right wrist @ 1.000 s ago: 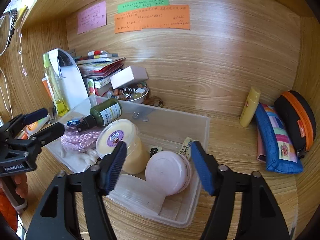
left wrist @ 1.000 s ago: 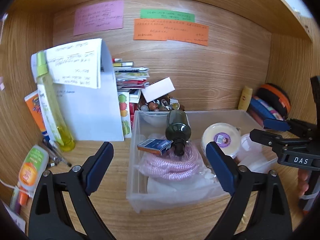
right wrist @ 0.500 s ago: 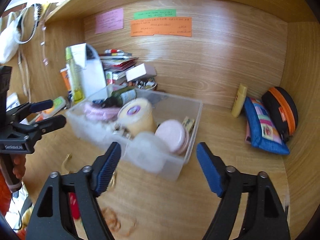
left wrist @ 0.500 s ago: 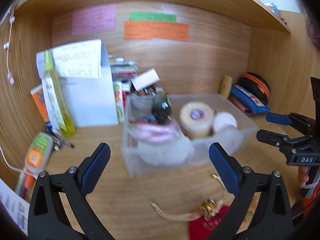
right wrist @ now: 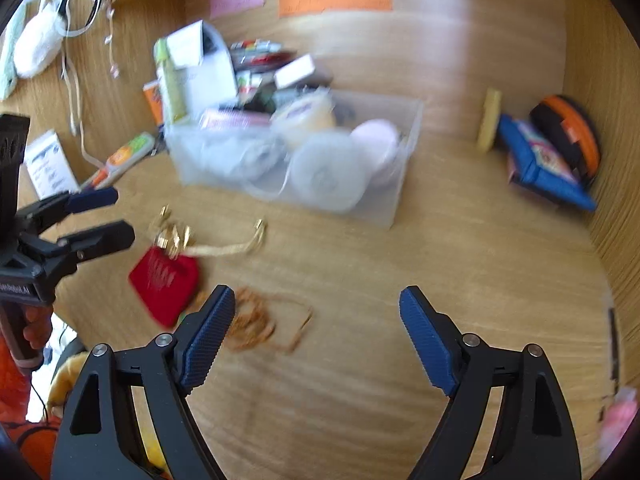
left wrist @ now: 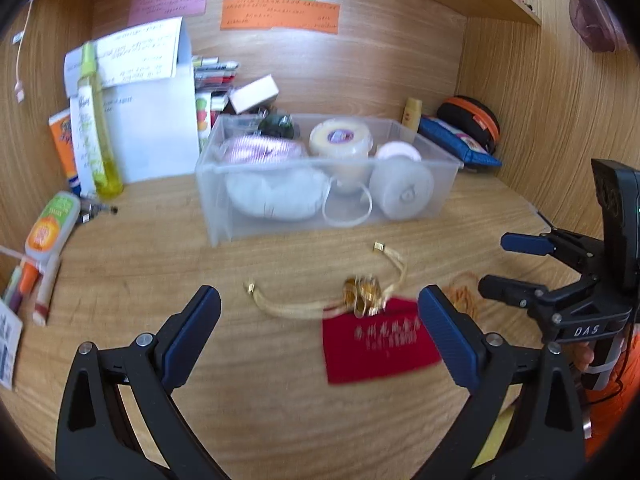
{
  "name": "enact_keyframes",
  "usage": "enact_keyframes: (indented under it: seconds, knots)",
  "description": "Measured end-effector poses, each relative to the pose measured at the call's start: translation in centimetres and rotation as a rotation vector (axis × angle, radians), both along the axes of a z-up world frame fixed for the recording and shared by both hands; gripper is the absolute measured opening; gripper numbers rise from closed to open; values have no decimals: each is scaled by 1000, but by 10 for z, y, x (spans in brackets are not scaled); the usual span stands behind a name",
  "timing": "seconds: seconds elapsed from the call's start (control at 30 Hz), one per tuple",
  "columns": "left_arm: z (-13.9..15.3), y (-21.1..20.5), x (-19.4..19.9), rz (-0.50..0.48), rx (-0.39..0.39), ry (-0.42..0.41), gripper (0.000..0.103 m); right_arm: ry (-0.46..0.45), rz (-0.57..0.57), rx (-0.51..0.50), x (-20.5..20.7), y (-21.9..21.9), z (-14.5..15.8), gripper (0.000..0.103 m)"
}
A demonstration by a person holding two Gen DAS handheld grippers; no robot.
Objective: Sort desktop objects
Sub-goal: 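Move both tools back over the red pouch and green gourd charm, then grasp the red pouch with the left tool while the right grasps the gourd charm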
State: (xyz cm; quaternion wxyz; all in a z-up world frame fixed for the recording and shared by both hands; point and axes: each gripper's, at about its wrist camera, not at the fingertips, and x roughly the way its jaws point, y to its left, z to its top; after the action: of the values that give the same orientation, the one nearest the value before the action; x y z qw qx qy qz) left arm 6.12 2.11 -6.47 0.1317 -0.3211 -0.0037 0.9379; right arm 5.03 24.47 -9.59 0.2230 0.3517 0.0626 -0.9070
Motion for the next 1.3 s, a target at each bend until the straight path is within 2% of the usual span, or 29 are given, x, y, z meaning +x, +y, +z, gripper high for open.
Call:
enact_keyframes:
  seconds: [0.2,0.37,0.53,0.73,0.9,1.0,1.07,1.17,1.23,1.3]
  knots:
    - [-9,-12,7,34,10,-33,100,-51,54,-39,4,-17,-11,82]
    - [-9,-14,13,43,-3,-20,100,-37,56,-25,7,-31,-10,82]
    - [-8,-13,14,35,5,-17,100,-30,95,-78,12,-36,1,82]
    - [-12,-13,13,36,10,-32,100,-51,123,-30,12,-51,-14,82]
    - [-15,-10,10,22,13,-59,100,-9,111,2,16,-53,-20,80]
    - [-17,-5,6,3,13,-74,100,22,113,22,19,-53,-22,68]
    - [-19,0,4,-10,10,-86,100,38,115,31,20,-53,-22,53]
    - [-21,7,0,-34,9,-105,100,34,117,12,19,-48,-21,38]
    - [-23,13,-4,-52,10,-122,100,25,108,-1,16,-43,-19,30]
    - [-25,18,-7,-66,11,-138,100,5,102,-33,12,-36,-19,30]
